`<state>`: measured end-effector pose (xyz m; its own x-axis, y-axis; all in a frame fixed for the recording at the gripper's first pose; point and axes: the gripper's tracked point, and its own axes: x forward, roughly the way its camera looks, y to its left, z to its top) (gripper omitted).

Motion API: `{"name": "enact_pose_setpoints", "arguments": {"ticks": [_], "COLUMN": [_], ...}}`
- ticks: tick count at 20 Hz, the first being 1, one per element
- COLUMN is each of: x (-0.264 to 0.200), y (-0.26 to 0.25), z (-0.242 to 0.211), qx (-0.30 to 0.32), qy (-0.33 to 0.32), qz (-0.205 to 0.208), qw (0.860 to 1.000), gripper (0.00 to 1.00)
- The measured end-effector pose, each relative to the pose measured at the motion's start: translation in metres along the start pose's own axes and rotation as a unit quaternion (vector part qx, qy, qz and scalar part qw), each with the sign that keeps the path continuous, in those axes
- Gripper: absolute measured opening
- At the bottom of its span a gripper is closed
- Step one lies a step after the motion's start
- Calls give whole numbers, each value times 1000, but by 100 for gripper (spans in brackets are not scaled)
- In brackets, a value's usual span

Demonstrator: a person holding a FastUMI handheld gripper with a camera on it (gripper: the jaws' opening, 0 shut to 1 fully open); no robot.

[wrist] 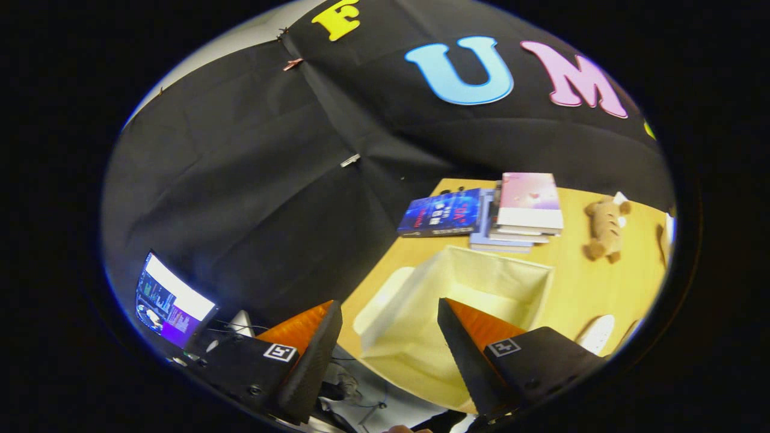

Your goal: Open the storage box then place both shoes into the box .Put the left shoe in first, then the right shoe, with the right side of both shoes facing outward in a uniform manner.

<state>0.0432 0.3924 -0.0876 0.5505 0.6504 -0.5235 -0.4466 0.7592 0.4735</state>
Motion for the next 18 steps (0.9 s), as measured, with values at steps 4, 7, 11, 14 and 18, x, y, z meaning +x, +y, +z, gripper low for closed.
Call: {"name": "enact_pose_setpoints", "arguments": {"ticks": [4,7,11,14,18], "x": [-54,-91,-126,-137,-131], "y": [-95,-163,-233,-280,-326], "z": [-24,-62,-110,-150,-200], "qx": [-40,-32,3,14,13], "qy": [-3,18,54,87,139], "qz": [-104,-173,-230,-253,-259], "qw": [994,984,972,963,956], "gripper": [98,98,99,98,99]}}
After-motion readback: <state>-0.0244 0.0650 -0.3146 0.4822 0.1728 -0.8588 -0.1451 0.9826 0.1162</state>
